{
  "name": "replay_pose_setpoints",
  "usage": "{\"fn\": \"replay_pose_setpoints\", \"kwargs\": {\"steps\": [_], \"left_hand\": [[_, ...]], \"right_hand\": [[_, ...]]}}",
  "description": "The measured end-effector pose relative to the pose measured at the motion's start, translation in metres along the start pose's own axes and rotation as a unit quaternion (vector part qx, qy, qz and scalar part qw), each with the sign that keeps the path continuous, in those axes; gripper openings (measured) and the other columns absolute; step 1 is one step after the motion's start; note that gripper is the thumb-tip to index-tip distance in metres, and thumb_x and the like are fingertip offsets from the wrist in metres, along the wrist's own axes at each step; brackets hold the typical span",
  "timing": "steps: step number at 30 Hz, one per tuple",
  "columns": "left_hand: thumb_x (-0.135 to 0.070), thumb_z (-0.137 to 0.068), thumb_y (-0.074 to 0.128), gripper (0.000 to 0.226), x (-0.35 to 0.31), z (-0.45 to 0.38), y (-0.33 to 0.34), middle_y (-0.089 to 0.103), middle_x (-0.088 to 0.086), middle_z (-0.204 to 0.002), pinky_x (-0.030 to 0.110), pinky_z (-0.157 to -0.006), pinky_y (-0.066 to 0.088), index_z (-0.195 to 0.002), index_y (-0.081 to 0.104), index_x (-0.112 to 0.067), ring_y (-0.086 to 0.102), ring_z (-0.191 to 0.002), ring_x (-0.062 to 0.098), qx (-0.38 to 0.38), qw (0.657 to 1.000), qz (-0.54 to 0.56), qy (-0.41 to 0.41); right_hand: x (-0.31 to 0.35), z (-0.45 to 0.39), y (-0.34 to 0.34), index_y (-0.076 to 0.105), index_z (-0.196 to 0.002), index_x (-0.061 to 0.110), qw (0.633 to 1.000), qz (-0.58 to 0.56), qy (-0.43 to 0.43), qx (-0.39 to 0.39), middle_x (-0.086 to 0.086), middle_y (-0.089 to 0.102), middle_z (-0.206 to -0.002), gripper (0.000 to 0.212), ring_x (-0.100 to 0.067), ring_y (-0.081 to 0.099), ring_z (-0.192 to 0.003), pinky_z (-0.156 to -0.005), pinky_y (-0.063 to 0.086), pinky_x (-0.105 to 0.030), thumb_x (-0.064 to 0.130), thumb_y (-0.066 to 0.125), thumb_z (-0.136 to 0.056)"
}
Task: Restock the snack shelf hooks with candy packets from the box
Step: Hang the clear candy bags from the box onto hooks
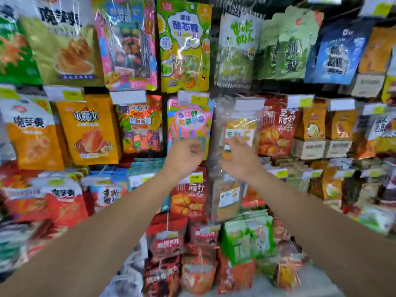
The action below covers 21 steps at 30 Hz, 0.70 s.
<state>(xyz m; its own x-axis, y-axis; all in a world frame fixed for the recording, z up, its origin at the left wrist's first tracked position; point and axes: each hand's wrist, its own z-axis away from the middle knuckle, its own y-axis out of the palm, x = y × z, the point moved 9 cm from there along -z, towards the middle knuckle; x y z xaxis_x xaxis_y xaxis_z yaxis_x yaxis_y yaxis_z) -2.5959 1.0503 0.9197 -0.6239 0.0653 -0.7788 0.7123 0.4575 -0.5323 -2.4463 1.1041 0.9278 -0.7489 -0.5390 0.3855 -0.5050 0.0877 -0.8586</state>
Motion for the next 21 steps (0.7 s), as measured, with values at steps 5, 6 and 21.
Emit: {"fn": "replay_pose_setpoints", "kwargs": {"steps": [5, 6, 21], "left_hand": [[-0.026, -0.079, 0.073, 0.043, 0.092, 0.105, 0.011, 0.068, 0.011, -0.114, 0.036, -0.099, 0.048, -0.116, 0.065, -0.004, 0.064, -0.110, 0.023, 0.065, 0.993, -0.027, -0.090], [-0.036, -0.074, 0.071, 0.054, 0.108, 0.127, 0.011, 0.067, 0.012, -0.115, 0.037, -0.098, 0.048, -0.116, 0.065, -0.002, 0.064, -0.109, 0.024, 0.077, 0.991, -0.024, -0.105], [-0.030, -0.083, 0.071, 0.041, 0.376, 0.331, -0.072, 0.066, -0.001, -0.121, 0.034, -0.097, 0.048, -0.121, 0.063, -0.017, 0.065, -0.107, 0.023, 0.143, 0.935, -0.067, -0.317]], "right_hand": [[-0.002, 0.104, 0.102, 0.046, -0.136, 0.010, 0.992, -0.018, 0.031, 0.120, -0.011, 0.043, -0.135, 0.069, -0.033, 0.048, -0.124, -0.102, 0.042, -0.036, 0.036, 0.065, -0.075], [-0.001, 0.123, 0.119, 0.046, -0.136, 0.010, 0.990, -0.014, 0.033, 0.137, -0.012, 0.043, -0.135, 0.068, -0.034, 0.047, -0.123, -0.102, 0.041, -0.036, 0.035, 0.065, -0.076], [0.103, 0.292, 0.377, 0.045, -0.135, 0.012, 0.926, 0.012, 0.037, 0.376, -0.010, 0.040, -0.144, 0.058, -0.034, 0.040, -0.132, -0.105, 0.039, -0.038, 0.029, 0.062, -0.082]]}}
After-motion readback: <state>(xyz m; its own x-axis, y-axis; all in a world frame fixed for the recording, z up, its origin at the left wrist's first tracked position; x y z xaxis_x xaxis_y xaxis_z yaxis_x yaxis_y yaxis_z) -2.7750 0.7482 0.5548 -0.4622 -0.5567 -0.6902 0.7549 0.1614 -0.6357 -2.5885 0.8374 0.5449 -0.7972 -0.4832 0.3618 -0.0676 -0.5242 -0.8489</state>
